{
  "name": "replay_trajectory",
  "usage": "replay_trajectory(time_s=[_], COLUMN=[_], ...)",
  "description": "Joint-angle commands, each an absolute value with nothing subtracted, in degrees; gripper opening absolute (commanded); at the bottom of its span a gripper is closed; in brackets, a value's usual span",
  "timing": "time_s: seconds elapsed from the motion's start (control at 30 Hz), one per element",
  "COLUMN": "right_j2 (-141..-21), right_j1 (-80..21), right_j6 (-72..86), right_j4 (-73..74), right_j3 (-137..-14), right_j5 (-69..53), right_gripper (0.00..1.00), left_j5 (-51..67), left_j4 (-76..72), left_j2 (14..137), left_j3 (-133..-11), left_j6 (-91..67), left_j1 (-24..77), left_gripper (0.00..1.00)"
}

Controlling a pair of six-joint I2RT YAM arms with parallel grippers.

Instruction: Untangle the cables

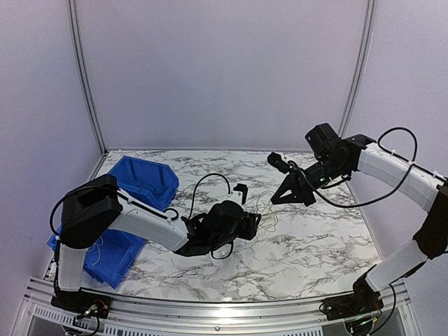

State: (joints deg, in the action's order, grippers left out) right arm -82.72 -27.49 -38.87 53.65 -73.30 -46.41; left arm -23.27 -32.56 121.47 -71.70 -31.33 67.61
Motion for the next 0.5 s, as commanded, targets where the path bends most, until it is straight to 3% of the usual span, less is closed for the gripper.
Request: replay_trajectory(time_s=[0.0,0.47], right_j2=[-82.5,-82.6], right_j1=[-27.9,-27.9], right_j6=[-38.7,-36.9], right_j4=[53.1,51.9], right_j3=[-72.1,-72.6], right_j5=[-45.8,-42.6], right_gripper=[0.0,0.0], left_j5=[-27.4,-34.8], left_j4=[-34.7,-31.5], left_j2=[116.5,101.0], left_j3=[-66.6,-51.3], left_j6=[-32.3,-35.9], left_j1=[67.6,67.4], left_gripper=[0.49,0.52])
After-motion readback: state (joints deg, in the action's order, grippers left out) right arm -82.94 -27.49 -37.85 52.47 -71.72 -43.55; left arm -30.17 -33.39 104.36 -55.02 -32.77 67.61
